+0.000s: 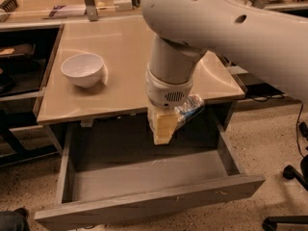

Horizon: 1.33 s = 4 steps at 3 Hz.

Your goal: Place redbull can into top drawer

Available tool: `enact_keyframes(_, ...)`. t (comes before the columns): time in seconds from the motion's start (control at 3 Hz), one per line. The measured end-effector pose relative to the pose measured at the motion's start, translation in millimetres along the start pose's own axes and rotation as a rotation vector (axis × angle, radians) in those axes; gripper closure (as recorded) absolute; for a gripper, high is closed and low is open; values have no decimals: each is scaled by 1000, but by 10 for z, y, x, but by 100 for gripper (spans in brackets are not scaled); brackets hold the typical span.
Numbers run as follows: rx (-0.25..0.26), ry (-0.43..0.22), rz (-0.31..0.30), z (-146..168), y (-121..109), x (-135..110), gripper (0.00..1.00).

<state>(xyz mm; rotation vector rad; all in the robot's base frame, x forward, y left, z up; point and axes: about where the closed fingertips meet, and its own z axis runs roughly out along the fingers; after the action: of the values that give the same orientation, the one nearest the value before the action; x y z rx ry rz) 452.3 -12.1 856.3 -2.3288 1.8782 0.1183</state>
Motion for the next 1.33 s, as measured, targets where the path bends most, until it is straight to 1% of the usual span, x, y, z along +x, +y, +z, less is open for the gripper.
enact_keyframes(0.33, -43, -55, 42, 331, 211, -77, 100)
enact_keyframes(0.67, -75, -113, 72, 721, 294, -102, 100)
enact_keyframes(1.0, -77, -118, 73, 754, 294, -109, 100)
enact_keyframes(1.33, -85, -144, 81, 919, 297, -143, 100)
